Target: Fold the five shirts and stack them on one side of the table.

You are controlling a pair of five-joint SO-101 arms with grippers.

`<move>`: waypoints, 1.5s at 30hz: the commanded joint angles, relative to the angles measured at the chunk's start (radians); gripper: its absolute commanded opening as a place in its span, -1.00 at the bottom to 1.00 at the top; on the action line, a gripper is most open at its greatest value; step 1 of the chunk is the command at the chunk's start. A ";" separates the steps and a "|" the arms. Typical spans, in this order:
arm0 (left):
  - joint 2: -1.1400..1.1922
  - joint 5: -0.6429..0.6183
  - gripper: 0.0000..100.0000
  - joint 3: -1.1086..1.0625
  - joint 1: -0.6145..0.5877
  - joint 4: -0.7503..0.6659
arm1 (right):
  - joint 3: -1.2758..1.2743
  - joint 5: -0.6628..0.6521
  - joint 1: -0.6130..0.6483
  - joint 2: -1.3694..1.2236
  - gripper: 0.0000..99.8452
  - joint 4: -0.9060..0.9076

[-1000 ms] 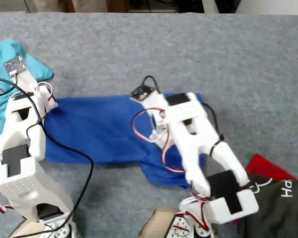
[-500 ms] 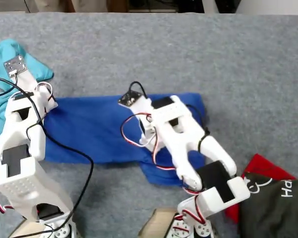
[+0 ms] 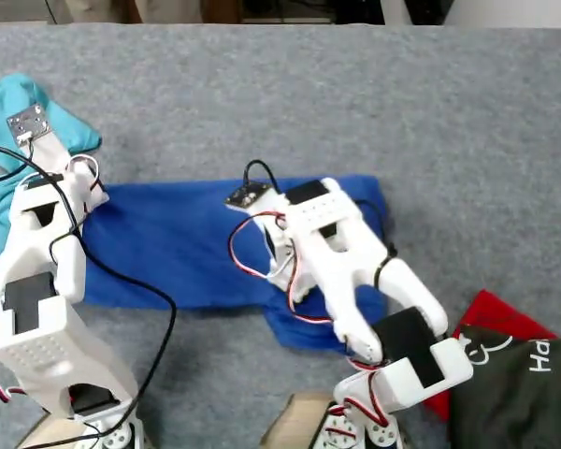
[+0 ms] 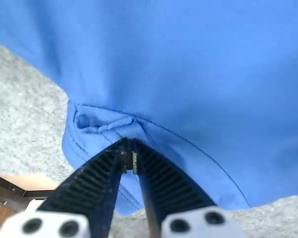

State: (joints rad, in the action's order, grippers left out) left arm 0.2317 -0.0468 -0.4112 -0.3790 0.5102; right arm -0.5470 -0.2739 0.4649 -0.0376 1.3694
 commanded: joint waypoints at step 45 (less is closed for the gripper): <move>-0.007 -0.003 -0.96 0.046 -0.009 -0.017 | -0.045 -0.035 0.166 0.124 -0.99 0.084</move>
State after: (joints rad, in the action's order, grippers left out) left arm 0.2317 -0.0468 -0.4112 -0.3790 0.5102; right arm -0.5961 -0.3015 0.6475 0.1619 1.4753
